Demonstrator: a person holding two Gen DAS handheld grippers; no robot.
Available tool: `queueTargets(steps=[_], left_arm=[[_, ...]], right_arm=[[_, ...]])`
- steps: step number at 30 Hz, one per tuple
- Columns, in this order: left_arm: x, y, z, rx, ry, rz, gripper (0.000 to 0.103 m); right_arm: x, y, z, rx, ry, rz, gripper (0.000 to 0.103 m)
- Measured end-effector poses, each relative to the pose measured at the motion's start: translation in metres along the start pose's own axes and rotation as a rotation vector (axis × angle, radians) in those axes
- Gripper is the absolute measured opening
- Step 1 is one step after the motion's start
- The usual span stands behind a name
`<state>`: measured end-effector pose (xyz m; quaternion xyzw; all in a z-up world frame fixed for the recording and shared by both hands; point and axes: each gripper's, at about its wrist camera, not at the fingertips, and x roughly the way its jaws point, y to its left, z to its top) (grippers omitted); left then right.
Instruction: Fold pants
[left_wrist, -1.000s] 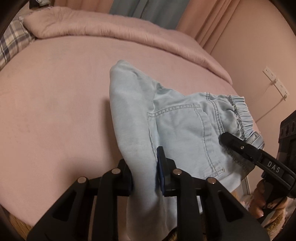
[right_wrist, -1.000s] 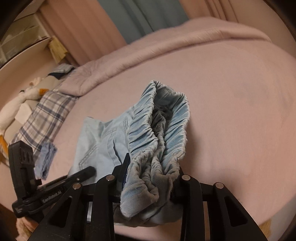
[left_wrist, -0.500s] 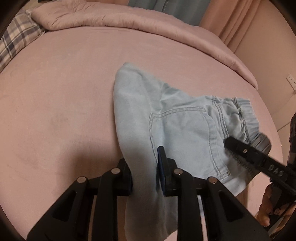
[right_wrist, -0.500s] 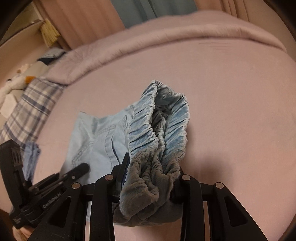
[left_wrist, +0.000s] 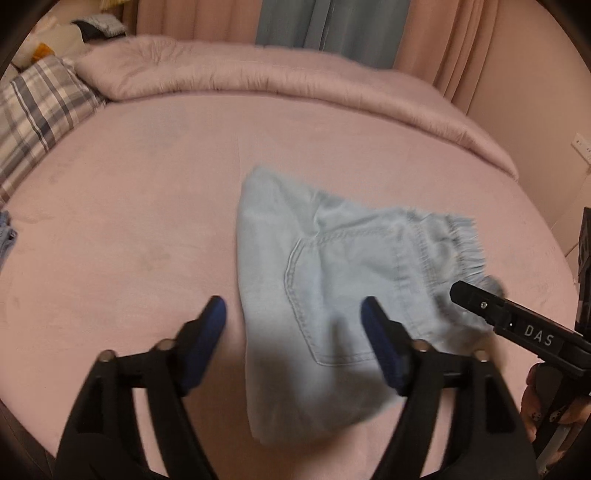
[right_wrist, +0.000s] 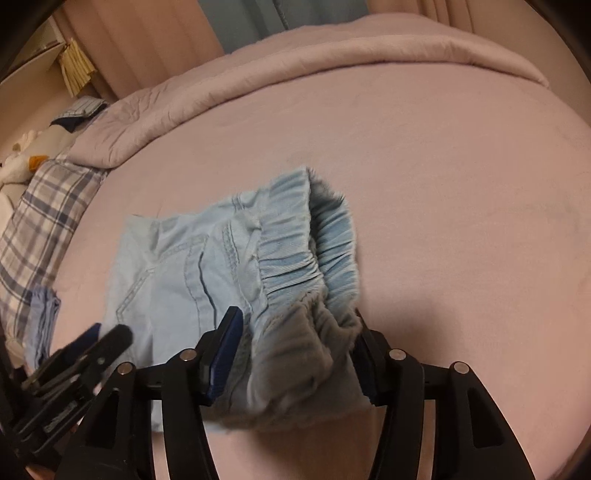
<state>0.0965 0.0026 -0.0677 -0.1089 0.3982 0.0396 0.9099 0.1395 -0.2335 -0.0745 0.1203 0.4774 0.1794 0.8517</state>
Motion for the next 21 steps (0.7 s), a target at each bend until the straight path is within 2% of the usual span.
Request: queueTargets(steps=[1, 6, 9, 12, 21], left_arm=[[-0.005, 0.000, 0.002, -0.001, -0.014, -0.001, 0.087], [-0.045, -0.006, -0.001, 0.001, -0.090, -0.002, 0.102], [-0.058, -0.008, -0.005, 0.004, -0.099, 0.030, 0.102], [-0.069, -0.011, -0.016, 0.000, -0.106, 0.070, 0.102], [-0.071, -0.006, -0.035, -0.028, -0.049, 0.054, 0.102]], right_arm=[[-0.009, 0.000, -0.001, -0.002, -0.022, -0.004, 0.073], [-0.058, -0.001, -0.007, -0.018, -0.141, 0.023, 0.083], [-0.076, 0.002, -0.007, -0.026, -0.187, 0.029, 0.084], [-0.088, 0.004, -0.013, -0.034, -0.224, 0.023, 0.091], [-0.085, 0.020, -0.022, -0.066, -0.234, -0.015, 0.091]])
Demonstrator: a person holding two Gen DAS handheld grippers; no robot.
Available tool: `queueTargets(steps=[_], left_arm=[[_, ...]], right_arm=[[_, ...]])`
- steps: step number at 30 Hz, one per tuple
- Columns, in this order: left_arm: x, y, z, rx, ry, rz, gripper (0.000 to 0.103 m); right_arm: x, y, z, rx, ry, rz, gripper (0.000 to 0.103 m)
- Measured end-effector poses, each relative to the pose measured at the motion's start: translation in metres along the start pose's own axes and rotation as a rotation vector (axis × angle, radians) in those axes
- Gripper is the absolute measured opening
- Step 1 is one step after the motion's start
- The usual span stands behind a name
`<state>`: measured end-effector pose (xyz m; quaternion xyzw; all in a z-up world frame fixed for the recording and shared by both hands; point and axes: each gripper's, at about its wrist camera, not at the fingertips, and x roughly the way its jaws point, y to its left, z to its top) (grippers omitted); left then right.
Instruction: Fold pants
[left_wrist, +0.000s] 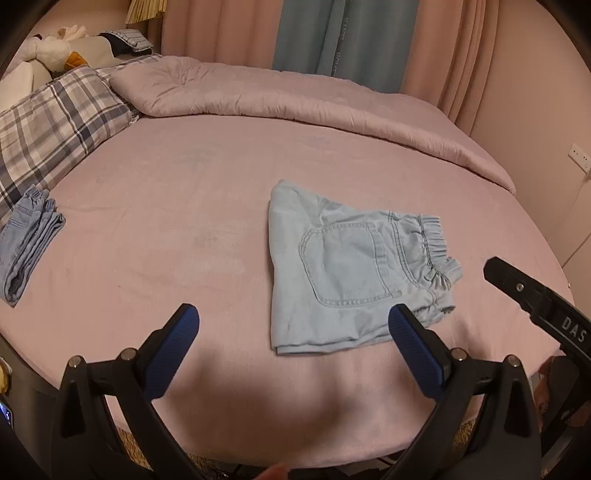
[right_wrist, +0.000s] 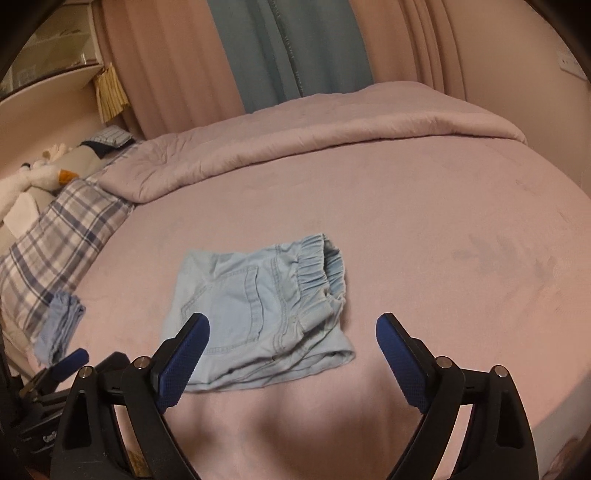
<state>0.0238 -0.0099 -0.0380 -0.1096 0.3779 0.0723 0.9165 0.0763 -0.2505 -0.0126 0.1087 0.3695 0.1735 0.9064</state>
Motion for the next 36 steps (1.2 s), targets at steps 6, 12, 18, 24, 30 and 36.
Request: queueTargets(steps=[6, 12, 18, 24, 30, 36], left_arm=[[-0.0023, 0.0009, -0.0018, -0.012, 0.004, -0.010, 0.102], [-0.0004, -0.0018, -0.0052, -0.005, 0.010, -0.029, 0.102], [-0.0008, -0.0030, -0.0060, -0.005, 0.013, -0.034, 0.102], [-0.0020, -0.0016, -0.0067, -0.018, 0.007, -0.039, 0.102], [-0.0023, -0.0023, -0.0074, -0.016, 0.013, -0.043, 0.102], [-0.0041, -0.0057, -0.0082, -0.007, 0.004, -0.044, 0.102]], right_arm=[[-0.0013, 0.0067, -0.0039, -0.020, -0.006, -0.025, 0.091], [0.0001, 0.0068, -0.0067, -0.017, 0.000, -0.040, 0.091], [0.0022, 0.0077, -0.0093, -0.012, 0.011, -0.045, 0.091], [0.0020, 0.0072, -0.0090, -0.013, 0.012, -0.053, 0.091], [0.0025, 0.0062, -0.0092, -0.016, 0.010, -0.074, 0.091], [0.0022, 0.0064, -0.0095, -0.016, 0.011, -0.073, 0.091]])
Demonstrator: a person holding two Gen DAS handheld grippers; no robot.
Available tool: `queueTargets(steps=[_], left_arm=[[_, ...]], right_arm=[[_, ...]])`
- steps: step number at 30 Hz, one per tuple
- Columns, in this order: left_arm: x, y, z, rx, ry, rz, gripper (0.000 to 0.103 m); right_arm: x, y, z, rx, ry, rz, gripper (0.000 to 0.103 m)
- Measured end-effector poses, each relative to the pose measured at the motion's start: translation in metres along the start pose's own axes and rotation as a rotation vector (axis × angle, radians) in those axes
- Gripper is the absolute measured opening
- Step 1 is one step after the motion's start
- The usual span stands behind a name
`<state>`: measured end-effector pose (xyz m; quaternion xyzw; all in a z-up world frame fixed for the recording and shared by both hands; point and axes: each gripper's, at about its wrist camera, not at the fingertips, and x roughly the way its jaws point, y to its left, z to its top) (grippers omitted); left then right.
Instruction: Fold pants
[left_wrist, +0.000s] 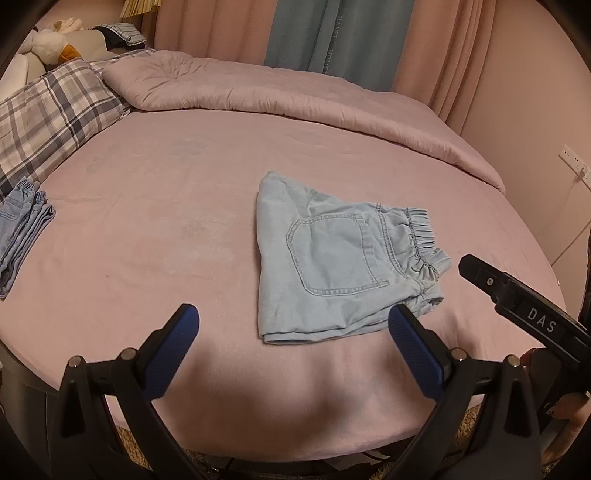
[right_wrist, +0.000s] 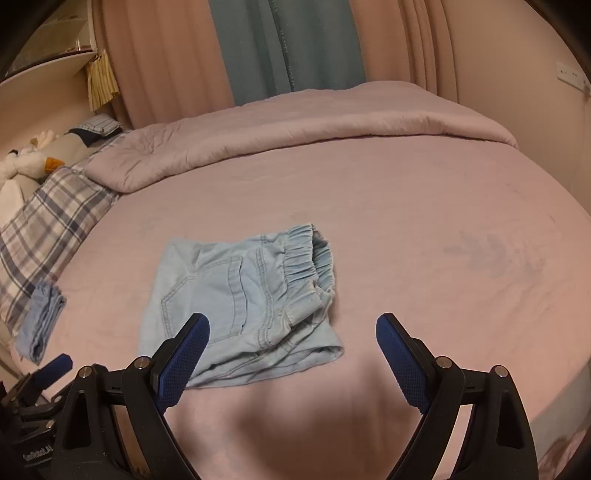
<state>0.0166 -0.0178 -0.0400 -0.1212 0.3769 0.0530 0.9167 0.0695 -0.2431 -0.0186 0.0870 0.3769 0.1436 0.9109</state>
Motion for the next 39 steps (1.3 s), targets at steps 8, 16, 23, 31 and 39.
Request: queueTargets(steps=[8, 16, 23, 31, 39], left_arm=[[-0.0005, -0.0002, 0.0003, -0.003, 0.003, -0.004, 0.102], [0.0004, -0.0014, -0.0002, -0.004, 0.008, -0.010, 0.102], [0.0004, -0.0027, -0.0012, -0.006, 0.007, -0.009, 0.102], [0.0014, -0.0034, -0.0019, -0.001, 0.007, -0.012, 0.102], [0.0009, -0.0042, -0.0019, -0.001, 0.007, -0.013, 0.102]], right_arm=[[0.0000, 0.0002, -0.0002, -0.001, 0.001, -0.002, 0.091], [0.0001, -0.0006, 0.0002, -0.003, 0.006, -0.003, 0.091], [0.0002, -0.0007, 0.0003, -0.002, 0.006, -0.002, 0.091], [-0.0001, -0.0006, 0.0003, -0.004, 0.006, -0.001, 0.091], [0.0005, -0.0003, 0.0000, -0.002, 0.006, -0.003, 0.091]])
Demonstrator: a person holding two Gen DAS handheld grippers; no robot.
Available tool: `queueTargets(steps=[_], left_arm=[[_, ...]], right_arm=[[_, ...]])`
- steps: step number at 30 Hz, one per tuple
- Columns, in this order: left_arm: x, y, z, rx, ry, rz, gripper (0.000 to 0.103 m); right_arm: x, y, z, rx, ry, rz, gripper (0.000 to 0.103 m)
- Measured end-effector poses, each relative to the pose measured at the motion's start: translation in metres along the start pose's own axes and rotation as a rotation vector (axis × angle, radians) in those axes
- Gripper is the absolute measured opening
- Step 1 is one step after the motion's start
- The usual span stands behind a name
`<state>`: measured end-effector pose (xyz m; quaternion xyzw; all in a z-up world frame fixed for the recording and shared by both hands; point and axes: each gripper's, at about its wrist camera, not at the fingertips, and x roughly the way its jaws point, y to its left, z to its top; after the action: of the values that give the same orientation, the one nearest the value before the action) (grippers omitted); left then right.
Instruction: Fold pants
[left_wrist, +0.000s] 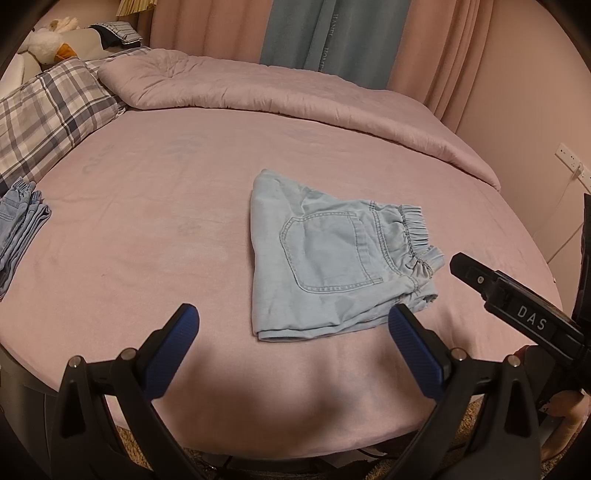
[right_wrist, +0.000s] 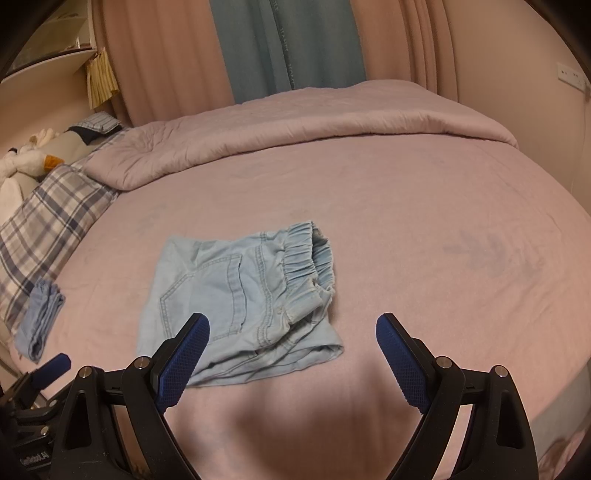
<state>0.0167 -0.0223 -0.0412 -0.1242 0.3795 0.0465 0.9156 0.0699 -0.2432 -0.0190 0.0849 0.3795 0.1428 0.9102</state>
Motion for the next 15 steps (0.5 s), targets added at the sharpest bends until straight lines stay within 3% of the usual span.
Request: queueTargets(steps=[15], left_arm=[[-0.0014, -0.0032, 0.0006, -0.002, -0.002, 0.003, 0.102]], right_arm=[[-0.0005, 0.0002, -0.0001, -0.001, 0.000, 0.000, 0.091]])
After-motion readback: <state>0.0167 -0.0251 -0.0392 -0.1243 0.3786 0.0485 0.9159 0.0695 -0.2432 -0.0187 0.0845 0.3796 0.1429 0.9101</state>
